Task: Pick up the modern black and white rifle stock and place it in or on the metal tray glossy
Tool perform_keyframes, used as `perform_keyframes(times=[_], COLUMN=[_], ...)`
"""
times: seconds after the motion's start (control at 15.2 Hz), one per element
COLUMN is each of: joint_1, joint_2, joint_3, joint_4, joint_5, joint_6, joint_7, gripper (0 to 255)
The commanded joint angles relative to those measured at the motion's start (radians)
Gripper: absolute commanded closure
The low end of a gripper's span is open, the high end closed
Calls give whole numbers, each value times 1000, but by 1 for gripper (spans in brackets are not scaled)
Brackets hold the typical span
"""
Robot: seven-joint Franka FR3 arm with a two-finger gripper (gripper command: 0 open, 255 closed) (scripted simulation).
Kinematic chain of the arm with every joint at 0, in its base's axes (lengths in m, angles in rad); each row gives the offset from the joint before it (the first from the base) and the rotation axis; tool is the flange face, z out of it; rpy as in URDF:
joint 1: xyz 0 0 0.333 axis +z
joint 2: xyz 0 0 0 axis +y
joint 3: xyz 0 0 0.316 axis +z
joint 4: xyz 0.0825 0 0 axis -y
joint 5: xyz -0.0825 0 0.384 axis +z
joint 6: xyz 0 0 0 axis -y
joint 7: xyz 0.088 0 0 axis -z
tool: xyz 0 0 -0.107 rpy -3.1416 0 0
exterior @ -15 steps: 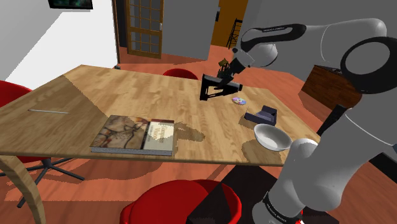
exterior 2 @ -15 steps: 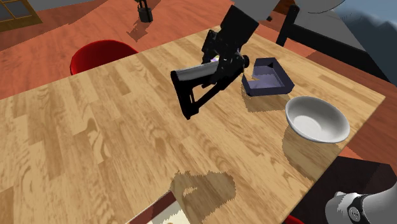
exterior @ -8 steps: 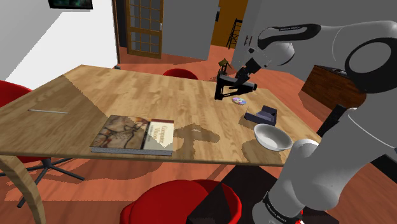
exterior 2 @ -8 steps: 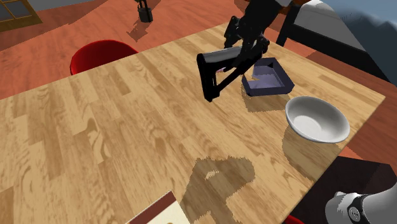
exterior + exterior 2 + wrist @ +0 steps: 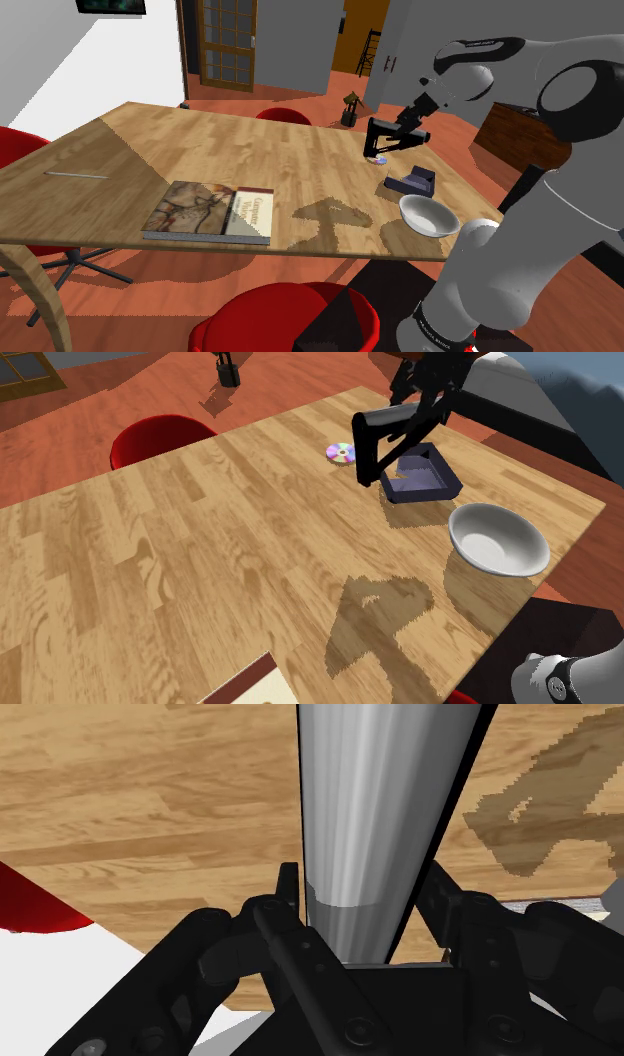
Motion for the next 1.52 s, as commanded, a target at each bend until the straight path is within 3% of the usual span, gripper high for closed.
perform_keyframes(times=[0.0, 0.13, 0.26, 0.33, 0.4, 0.46, 0.66, 1.45], joint_1=[7, 25, 49, 2, -80, -184, -414, -386], joint_2=[32, 88, 209, 330, 411, 432, 554, 576], joint_3=[-64, -152, -285, -330, -319, -250, -168, -160], joint_4=[43, 90, 149, 187, 223, 254, 372, 228], joint_5=[24, 69, 176, 282, 350, 362, 448, 468], joint_6=[-49, -105, -192, -270, -332, -359, -480, -359], joint_7=[-55, -123, -231, -316, -373, -395, -482, -562], gripper=[255, 255, 255, 255, 255, 255, 255, 255])
